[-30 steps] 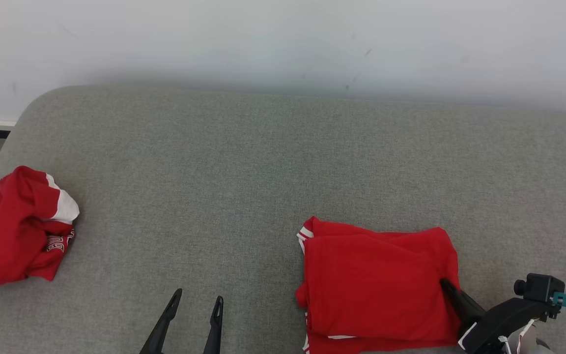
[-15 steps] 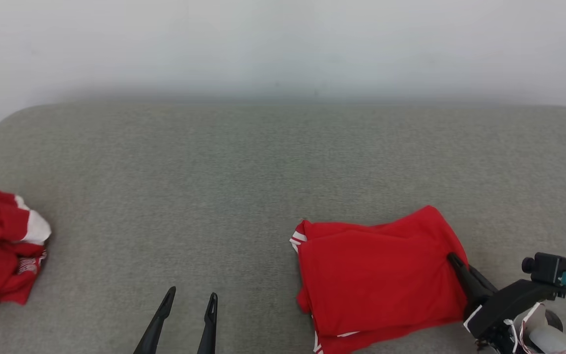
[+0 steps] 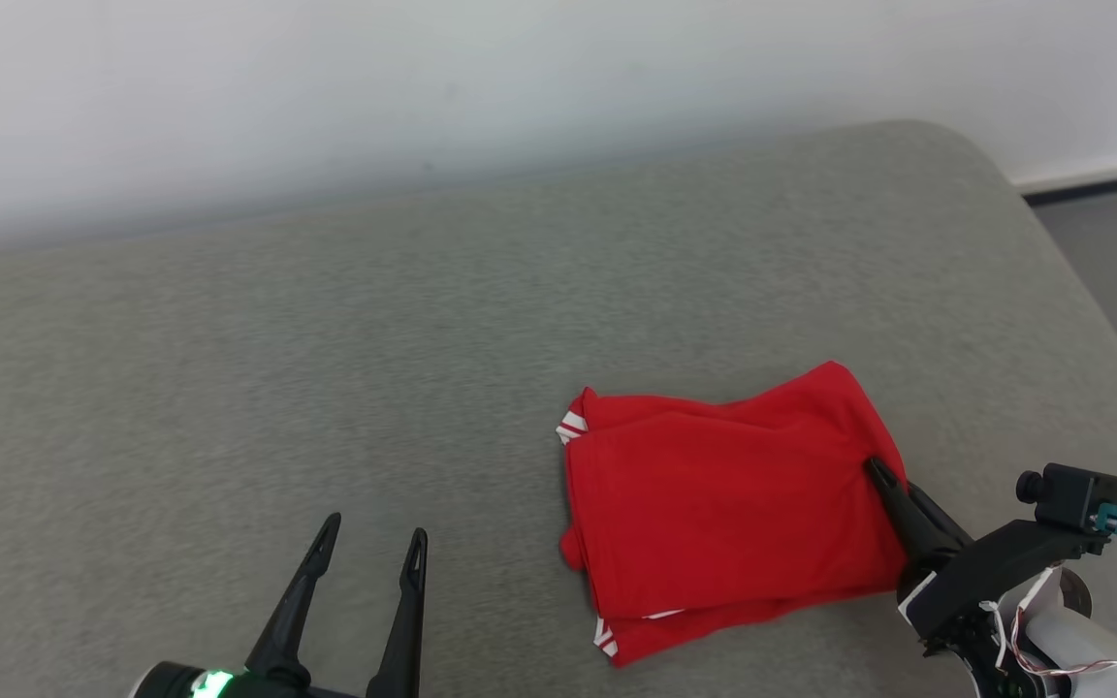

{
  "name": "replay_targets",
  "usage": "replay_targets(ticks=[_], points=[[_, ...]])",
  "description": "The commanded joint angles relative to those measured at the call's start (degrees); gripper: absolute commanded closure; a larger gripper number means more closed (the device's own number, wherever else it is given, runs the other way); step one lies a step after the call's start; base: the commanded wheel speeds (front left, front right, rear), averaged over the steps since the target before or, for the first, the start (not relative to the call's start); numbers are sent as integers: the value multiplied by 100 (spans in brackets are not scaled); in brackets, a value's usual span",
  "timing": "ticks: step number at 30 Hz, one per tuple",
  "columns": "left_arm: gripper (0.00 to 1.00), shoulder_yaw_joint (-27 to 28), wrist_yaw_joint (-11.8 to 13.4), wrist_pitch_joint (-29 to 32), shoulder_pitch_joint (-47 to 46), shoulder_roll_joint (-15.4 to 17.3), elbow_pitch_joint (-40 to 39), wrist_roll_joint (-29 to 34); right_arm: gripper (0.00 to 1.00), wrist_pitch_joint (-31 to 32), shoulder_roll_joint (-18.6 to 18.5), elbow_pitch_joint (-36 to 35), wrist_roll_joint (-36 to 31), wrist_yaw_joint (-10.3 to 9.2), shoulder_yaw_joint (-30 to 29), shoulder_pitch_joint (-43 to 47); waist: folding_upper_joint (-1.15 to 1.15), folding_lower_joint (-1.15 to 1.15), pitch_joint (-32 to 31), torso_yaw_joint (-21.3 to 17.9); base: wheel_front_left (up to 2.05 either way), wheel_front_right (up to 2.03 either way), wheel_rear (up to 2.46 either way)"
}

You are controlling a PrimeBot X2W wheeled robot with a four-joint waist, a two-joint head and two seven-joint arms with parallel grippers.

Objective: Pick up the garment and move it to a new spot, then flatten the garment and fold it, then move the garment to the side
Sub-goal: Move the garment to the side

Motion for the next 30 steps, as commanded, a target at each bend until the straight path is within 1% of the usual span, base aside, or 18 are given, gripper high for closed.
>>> replay_targets(ticks=[1, 3, 10, 16, 18, 24, 30], points=[[0, 15, -17, -11, -94, 61, -41, 26, 100, -43, 19, -16, 28, -11, 11, -88, 0, 0, 283, -627, 0, 0, 0], [0, -12, -29, -11, -204, 132, -86, 42, 100, -75, 47, -32, 50, -11, 34, -137, 0, 0, 401, -841, 0, 0, 0], [0, -131, -30, -11, -538, 370, -240, 117, 100, -107, 41, -94, -2, -11, -33, -417, 0, 0, 854, -1085, 0, 0, 0], [0, -304, -38, -11, -894, 604, -516, 200, 100, -114, -102, -137, -96, -11, -257, -956, 0, 0, 1413, -1051, 0, 0, 0], [0, -339, -38, -11, -944, 620, -579, 194, 100, -115, -133, -140, -129, -11, -308, -1043, 0, 0, 1506, -1040, 0, 0, 0], [0, -582, -36, 6, -1272, 802, -952, 280, 100, -117, -405, -76, -274, -11, -631, -1568, 0, 0, 2042, -959, 0, 0, 0], [0, -798, -37, 199, -1606, 941, -1385, 313, 100, -118, -702, 163, -367, -11, -1078, -1949, 0, 0, 2428, -883, 0, 0, 0]])
